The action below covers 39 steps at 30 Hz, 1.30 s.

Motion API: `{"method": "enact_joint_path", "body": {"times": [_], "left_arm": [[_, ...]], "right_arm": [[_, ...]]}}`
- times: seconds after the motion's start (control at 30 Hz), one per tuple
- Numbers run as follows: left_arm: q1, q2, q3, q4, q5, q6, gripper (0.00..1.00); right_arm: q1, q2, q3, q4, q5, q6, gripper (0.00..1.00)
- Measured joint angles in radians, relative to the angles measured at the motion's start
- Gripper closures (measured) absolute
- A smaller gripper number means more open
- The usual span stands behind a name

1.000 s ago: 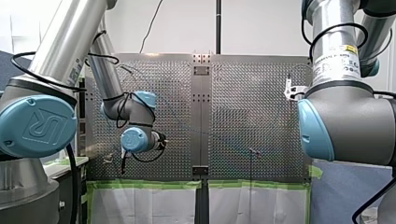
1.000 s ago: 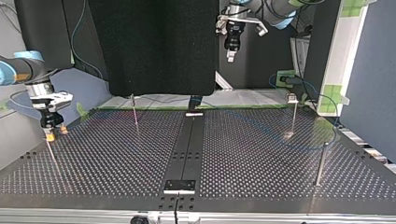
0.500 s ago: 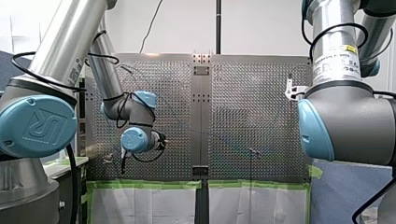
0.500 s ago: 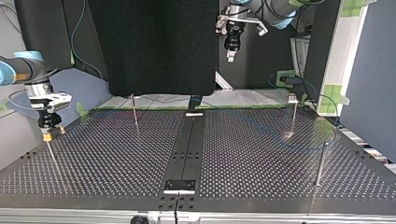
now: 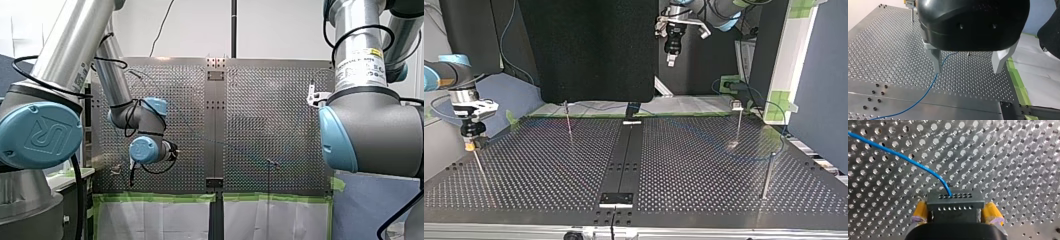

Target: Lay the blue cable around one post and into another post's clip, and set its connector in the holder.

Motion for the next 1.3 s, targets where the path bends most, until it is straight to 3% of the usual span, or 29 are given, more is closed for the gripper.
{"method": "enact_joint_path", "body": {"times": [0.3, 0.6, 1.03, 1.3], "left_arm": [[0.0, 0.0, 0.001, 0.001, 0.0, 0.0, 0.0], [0.0, 0.0, 0.001, 0.001, -0.001, 0.0, 0.0], [0.0, 0.0, 0.001, 0.0, -0.001, 0.0, 0.0], [0.0, 0.0, 0.001, 0.001, 0.0, 0.0, 0.0]], "right_arm": [[0.0, 0.0, 0.0, 0.0, 0.029, 0.002, 0.0], [0.0, 0.0, 0.0, 0.003, 0.083, 0.004, 0.0], [-0.008, 0.0, 0.0, 0.043, 0.199, 0.003, 0.0], [-0.021, -0.007, 0.031, 0.102, 0.271, -0.021, 0.0]]}}
